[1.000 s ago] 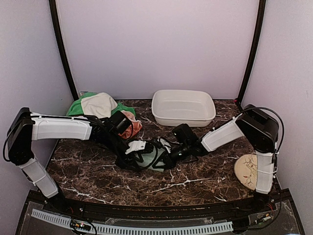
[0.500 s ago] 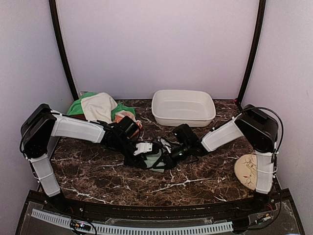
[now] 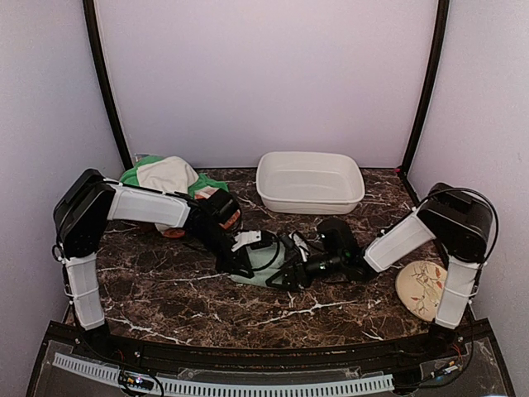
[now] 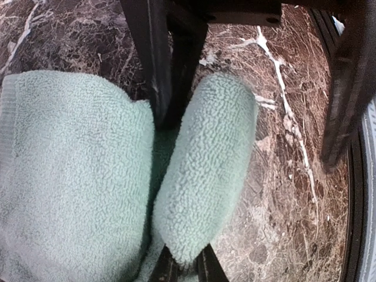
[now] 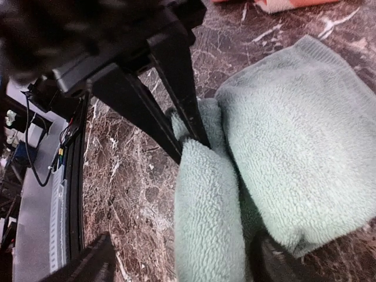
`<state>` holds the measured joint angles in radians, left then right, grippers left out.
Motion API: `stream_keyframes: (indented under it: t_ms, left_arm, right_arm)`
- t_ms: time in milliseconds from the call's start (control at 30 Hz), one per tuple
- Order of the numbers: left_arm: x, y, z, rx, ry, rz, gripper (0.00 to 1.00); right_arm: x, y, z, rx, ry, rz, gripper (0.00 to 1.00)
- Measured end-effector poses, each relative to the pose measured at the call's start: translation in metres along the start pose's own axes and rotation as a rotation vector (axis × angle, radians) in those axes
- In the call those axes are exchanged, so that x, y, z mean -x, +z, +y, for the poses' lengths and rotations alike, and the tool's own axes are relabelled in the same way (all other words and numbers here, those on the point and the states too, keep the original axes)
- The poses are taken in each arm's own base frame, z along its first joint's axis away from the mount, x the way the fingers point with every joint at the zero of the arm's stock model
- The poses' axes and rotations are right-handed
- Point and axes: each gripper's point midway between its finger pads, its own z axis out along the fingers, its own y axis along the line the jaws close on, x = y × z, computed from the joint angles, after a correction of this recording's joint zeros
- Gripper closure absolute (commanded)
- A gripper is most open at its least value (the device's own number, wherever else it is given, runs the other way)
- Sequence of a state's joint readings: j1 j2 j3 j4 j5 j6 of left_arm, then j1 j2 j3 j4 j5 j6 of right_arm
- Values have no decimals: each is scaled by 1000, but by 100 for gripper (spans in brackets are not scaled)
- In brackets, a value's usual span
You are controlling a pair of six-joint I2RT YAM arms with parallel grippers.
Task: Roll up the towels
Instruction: Roll the towel at the center of the board.
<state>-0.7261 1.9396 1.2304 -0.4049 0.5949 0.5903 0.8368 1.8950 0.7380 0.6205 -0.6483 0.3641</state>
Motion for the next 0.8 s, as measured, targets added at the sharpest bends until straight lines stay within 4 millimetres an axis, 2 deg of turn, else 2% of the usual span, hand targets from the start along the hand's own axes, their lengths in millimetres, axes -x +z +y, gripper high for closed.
stream_keyframes:
  t_ms: [100,200,300,400,467,533,600,667,800]
  left_arm:
    - [-2,1,-4,-47,-27,11,100]
    - [-9,-1,-15,-102,-61,30,100]
    - [-16,-2,-26,-156,-88,51,100]
    - [-22,-2,-36,-219,-132,68,100]
    - [-23,-1,-37,-255,-164,69,100]
    - [-23,-1,-35,-278,-194,65,100]
    - [-24,-1,-32,-299,-226,58,100]
    - [-23,-1,-30,-320,-256,55,100]
    - [-23,0,-28,-352,-299,67,100]
  right_arm:
    - [10,-18,6,-52,-70,-52,0]
    - [31,-41,9,-160,-167,-127,0]
    - [56,-86,11,-329,-243,-282,0]
    - [73,-151,15,-508,-249,-525,0]
    - [81,-173,16,-572,-268,-605,0]
    - [84,-176,17,-608,-307,-603,0]
    - [80,-168,21,-641,-384,-552,0]
    - [66,-151,34,-657,-504,-472,2]
    - [27,-101,61,-656,-810,-251,10]
